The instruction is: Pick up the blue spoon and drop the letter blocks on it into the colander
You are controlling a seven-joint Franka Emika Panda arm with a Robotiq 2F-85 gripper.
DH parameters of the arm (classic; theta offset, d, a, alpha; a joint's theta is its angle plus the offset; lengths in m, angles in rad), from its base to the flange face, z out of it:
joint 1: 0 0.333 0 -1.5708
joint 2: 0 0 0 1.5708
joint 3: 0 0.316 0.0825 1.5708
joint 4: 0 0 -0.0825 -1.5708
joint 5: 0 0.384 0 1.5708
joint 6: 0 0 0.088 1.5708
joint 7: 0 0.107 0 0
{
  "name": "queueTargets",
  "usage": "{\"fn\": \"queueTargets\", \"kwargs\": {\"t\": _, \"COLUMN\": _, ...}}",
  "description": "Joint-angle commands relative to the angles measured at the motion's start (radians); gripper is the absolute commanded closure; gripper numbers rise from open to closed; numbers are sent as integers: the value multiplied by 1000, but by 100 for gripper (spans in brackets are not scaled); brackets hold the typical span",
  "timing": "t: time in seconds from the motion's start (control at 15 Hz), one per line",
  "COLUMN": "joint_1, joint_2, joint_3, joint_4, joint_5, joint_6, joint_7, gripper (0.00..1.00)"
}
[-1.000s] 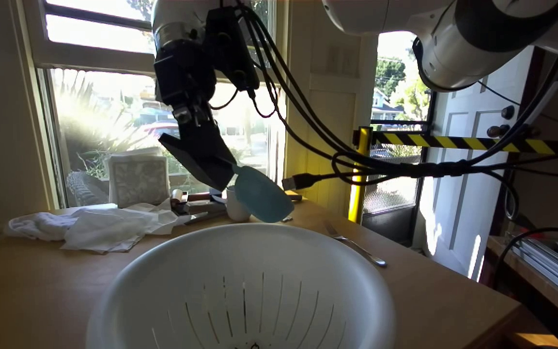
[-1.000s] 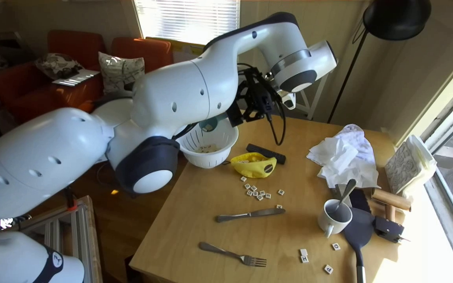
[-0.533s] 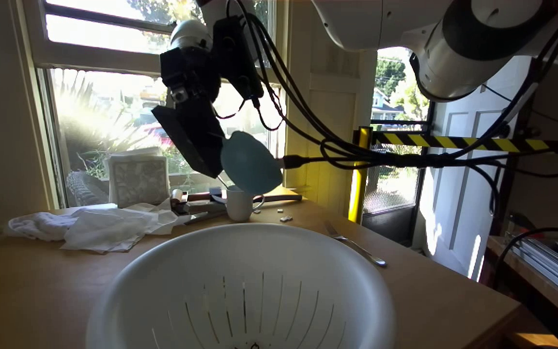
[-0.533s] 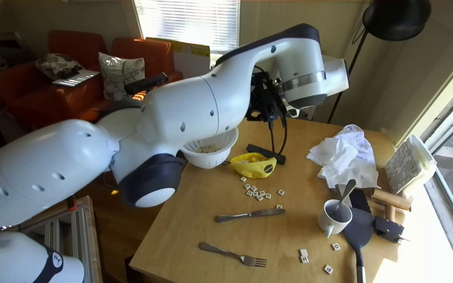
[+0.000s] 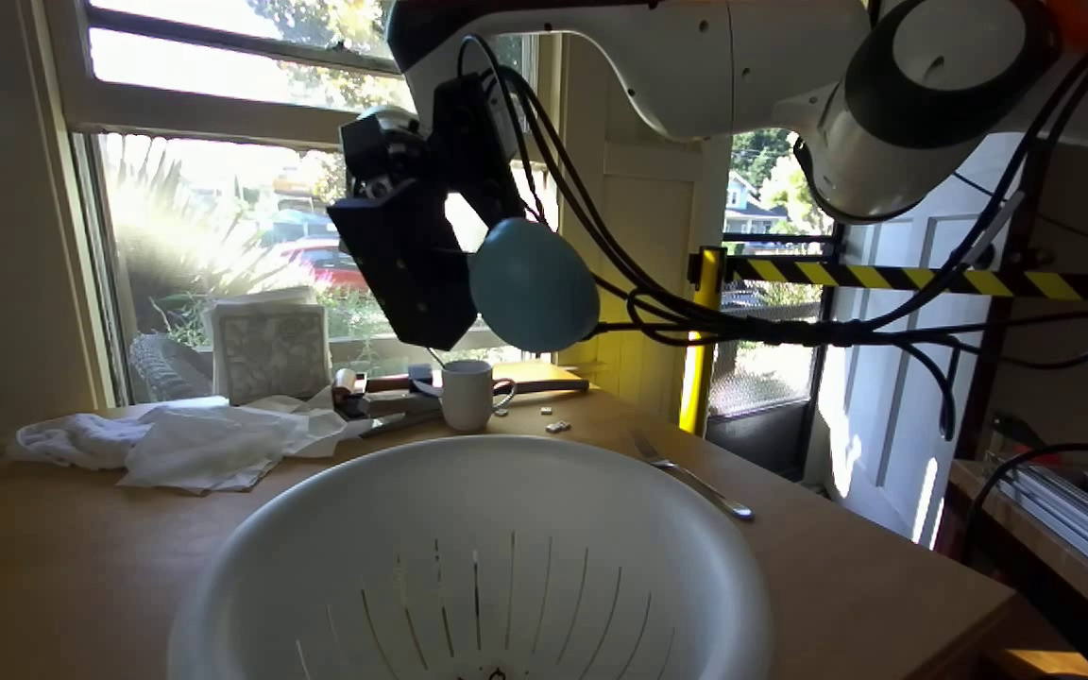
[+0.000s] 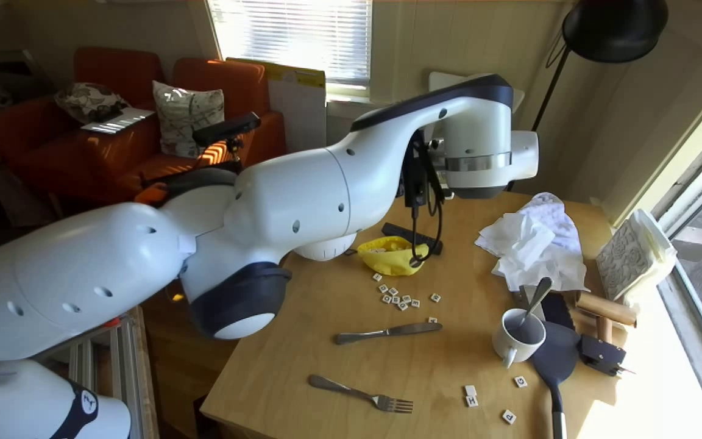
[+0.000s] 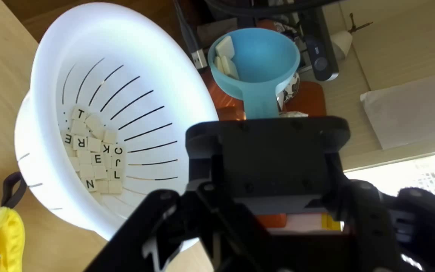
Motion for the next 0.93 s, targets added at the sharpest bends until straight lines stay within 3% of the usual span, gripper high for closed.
{"fn": "queueTargets", "kwargs": {"t": 0.0, "joint_1": 1, "joint_2": 36, "joint_3": 18, "joint_4": 22, "joint_5": 65, "joint_6": -50, "joint_7": 0, "gripper": 65}}
{"fn": "queueTargets", "kwargs": {"t": 0.33, "joint_1": 13, "joint_2": 52, "joint_3": 17, "joint_4": 27, "joint_5": 76, "joint_6": -65, "joint_7": -14, "gripper": 65}}
{"fn": "queueTargets", "kwargs": {"t": 0.87, "joint_1": -7, "joint_2": 81, "joint_3": 41, "joint_4": 26, "joint_5": 235, "joint_6": -41, "joint_7": -51, "gripper": 65}}
